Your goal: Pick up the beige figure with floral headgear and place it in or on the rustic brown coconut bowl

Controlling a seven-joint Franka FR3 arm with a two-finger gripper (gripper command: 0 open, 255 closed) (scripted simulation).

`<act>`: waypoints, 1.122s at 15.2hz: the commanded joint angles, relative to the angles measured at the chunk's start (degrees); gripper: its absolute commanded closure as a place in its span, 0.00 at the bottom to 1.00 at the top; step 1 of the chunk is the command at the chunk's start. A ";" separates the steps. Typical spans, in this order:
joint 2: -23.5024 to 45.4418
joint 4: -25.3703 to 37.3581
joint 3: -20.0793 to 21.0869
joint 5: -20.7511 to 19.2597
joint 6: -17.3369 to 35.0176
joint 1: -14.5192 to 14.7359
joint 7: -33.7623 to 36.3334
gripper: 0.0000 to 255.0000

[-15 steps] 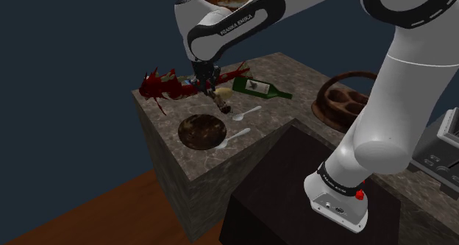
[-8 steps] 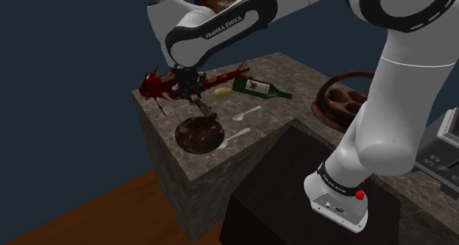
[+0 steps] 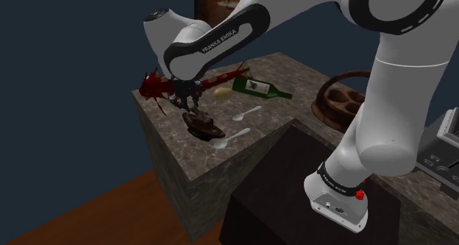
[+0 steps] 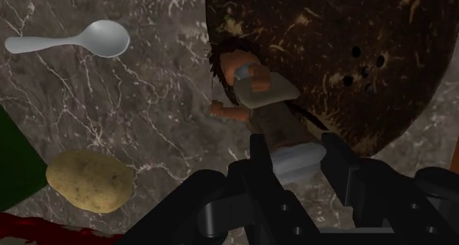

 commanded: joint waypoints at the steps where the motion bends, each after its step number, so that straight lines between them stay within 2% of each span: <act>1: 0.91 -0.40 -0.10 -0.32 1.17 0.06 0.41 1.00; 7: 3.78 -1.45 -0.51 -1.51 4.88 0.24 1.75 1.00; 14: 3.76 -1.46 -0.68 -1.44 4.90 0.40 1.70 1.00; 15: 2.97 -2.31 -0.64 -1.30 5.00 0.23 1.54 0.00; 17: 2.51 -4.04 -0.78 -1.48 6.31 -0.03 1.62 0.00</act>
